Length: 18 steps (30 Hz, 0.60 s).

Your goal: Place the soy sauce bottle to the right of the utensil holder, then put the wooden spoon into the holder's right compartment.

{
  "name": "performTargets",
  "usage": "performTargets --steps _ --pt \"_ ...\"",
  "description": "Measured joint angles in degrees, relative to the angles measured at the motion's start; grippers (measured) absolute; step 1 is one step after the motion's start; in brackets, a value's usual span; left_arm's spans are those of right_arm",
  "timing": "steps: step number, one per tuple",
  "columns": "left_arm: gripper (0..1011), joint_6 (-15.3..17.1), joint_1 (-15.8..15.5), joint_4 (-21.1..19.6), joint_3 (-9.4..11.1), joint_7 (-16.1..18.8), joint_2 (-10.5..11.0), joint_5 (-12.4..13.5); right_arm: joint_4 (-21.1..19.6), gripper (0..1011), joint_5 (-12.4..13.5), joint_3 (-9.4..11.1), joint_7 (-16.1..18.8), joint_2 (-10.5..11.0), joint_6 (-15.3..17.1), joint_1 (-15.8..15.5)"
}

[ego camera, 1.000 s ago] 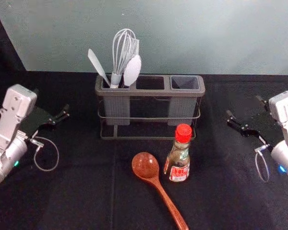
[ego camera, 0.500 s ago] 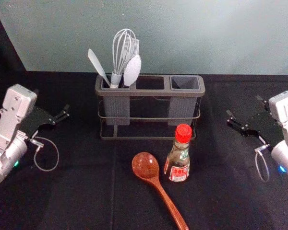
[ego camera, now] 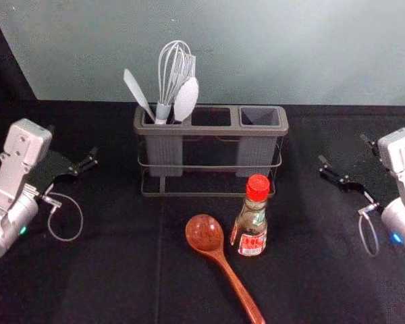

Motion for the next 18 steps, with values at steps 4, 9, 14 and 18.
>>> performTargets --steps 4,9,14,18 --pt "1011 0.0 0.0 0.0 0.0 0.0 0.0 0.0 0.0 1002 0.0 0.0 0.0 0.0 0.0 0.0" --pt "1011 0.0 0.0 0.0 0.0 0.0 0.0 0.0 0.0 1002 0.0 0.0 0.0 0.0 0.0 0.0" --pt "1011 0.0 0.0 0.0 0.0 0.0 0.0 0.0 0.0 1003 0.0 0.0 0.0 0.0 0.0 0.0" --pt "1011 0.0 0.0 0.0 0.0 0.0 0.0 0.0 0.0 1002 0.0 0.0 0.0 0.0 0.0 0.0"
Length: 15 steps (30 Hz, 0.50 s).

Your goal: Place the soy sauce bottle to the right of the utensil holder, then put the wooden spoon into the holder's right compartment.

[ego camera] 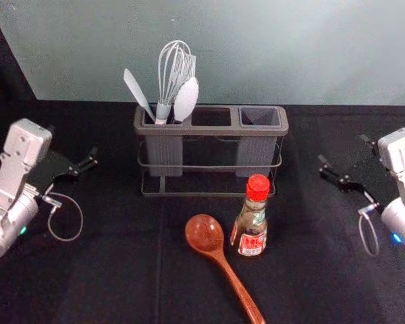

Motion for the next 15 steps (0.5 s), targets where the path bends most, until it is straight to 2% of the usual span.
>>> performTargets --steps 11,15 --pt "1011 0.0 0.0 0.0 0.0 0.0 0.0 0.0 0.0 1002 0.0 0.0 0.0 0.0 0.0 0.0" --pt "1011 0.0 0.0 0.0 0.0 0.0 0.0 0.0 -0.6 1002 0.0 0.8 0.1 0.0 -0.5 -1.1"
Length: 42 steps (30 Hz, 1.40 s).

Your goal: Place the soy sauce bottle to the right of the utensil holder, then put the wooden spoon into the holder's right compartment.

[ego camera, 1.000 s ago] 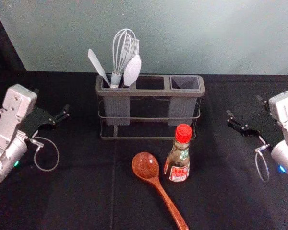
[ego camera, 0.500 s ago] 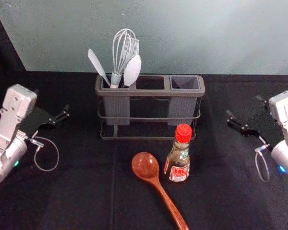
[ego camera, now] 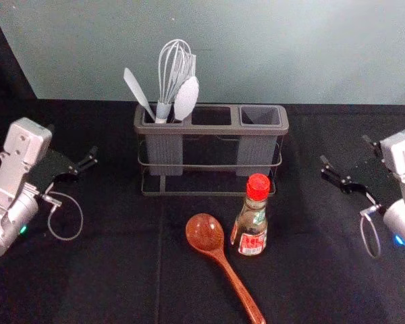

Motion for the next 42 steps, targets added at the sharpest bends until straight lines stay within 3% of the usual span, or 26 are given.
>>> performTargets --steps 9,17,23,42 --pt "1011 0.0 0.0 0.0 0.0 0.0 0.0 0.0 -4.9 1002 0.2 2.3 1.4 2.3 -0.9 -4.9" --pt "1011 0.0 0.0 0.0 0.0 0.0 0.0 0.0 -11.3 1002 2.9 4.9 5.9 5.7 -2.9 -10.7" --pt "1011 0.0 0.0 0.0 0.0 0.0 0.0 0.0 -14.5 1002 5.5 6.4 9.4 7.0 -3.9 -13.5" --pt "1011 0.0 0.0 0.0 0.0 0.0 0.0 0.0 -18.2 1002 9.8 6.4 18.8 6.3 -3.2 -15.6"
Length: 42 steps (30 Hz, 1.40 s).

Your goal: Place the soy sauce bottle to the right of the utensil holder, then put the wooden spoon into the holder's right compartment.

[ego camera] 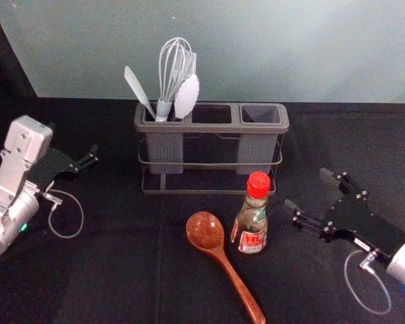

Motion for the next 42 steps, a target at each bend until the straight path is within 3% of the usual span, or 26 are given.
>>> performTargets --steps 9,16,30,42 --pt "1011 0.0 0.0 0.0 0.0 0.0 0.0 0.0 -0.6 1002 1.8 -0.4 4.4 -1.7 0.4 0.2" --pt "1011 0.0 0.0 0.0 0.0 0.0 0.0 0.0 -1.0 1002 2.2 -0.6 6.0 -3.1 0.6 0.4" --pt "1011 0.0 0.0 0.0 0.0 0.0 0.0 0.0 2.3 1002 -0.5 -2.6 7.4 -9.0 2.6 5.1" --pt "1011 0.0 0.0 0.0 0.0 0.0 0.0 0.0 5.7 990 -1.7 -2.8 8.3 -12.8 3.6 7.6"
